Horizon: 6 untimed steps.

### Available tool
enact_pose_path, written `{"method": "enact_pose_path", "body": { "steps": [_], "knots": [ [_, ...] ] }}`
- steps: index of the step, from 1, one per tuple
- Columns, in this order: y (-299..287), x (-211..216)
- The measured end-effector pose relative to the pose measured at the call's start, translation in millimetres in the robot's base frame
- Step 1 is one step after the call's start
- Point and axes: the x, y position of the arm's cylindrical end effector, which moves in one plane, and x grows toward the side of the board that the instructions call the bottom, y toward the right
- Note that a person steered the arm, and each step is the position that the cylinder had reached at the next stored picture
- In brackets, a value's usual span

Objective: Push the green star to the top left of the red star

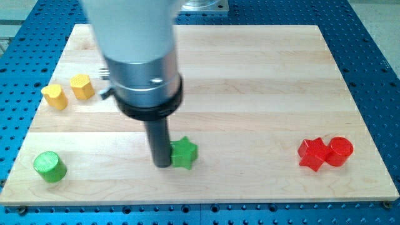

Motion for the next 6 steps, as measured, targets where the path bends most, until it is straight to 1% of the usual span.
{"method": "enact_pose_path", "body": {
  "steps": [1, 2, 3, 4, 5, 6],
  "knots": [
    [-6.9, 2.1],
    [57.2, 5.7],
    [100.0, 7.6],
    [54.6, -10.9],
    [54.7, -22.0],
    [109.4, -25.1]
  ]
}}
